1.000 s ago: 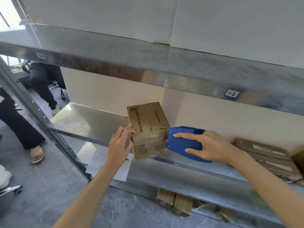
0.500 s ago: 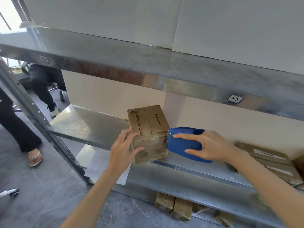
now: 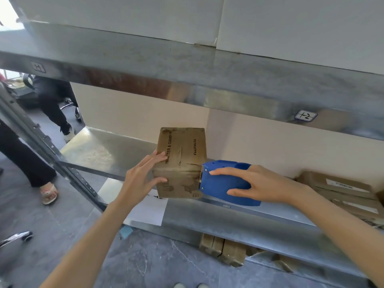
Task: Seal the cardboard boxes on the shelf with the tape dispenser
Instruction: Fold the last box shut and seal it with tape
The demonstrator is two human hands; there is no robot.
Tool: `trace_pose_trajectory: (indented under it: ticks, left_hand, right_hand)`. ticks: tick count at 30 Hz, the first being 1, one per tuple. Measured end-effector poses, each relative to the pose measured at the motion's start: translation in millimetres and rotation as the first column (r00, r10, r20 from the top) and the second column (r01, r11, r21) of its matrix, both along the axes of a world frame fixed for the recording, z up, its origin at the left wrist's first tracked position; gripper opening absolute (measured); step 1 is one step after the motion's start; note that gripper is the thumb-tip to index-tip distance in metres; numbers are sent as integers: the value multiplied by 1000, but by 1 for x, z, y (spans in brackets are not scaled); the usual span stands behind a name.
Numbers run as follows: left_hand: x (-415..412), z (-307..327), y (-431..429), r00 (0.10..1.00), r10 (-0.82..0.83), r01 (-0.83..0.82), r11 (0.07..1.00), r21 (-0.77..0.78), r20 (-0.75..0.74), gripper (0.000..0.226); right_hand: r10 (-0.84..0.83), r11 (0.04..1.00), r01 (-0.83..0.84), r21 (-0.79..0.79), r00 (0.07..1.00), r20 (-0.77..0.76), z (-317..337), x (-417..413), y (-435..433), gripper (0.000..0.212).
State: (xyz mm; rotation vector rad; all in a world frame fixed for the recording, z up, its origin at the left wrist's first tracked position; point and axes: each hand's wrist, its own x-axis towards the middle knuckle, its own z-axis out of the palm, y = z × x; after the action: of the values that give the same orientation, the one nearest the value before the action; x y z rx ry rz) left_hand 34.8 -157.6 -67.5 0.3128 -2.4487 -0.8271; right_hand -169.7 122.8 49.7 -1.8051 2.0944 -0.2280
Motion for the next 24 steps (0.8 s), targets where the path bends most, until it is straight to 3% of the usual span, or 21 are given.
trace_pose_trajectory:
  ticks: [10, 24]
  left_hand:
    - [-7, 4, 10, 1000, 28, -28, 1000, -7, 0, 60]
    - [-6, 3, 9, 999, 44, -46, 998, 40, 30, 60]
  right_hand:
    - [-4, 999, 5, -34, 999, 47, -6, -20, 19, 55]
    - [-108, 994, 107, -33, 993, -42, 1, -41, 36, 57]
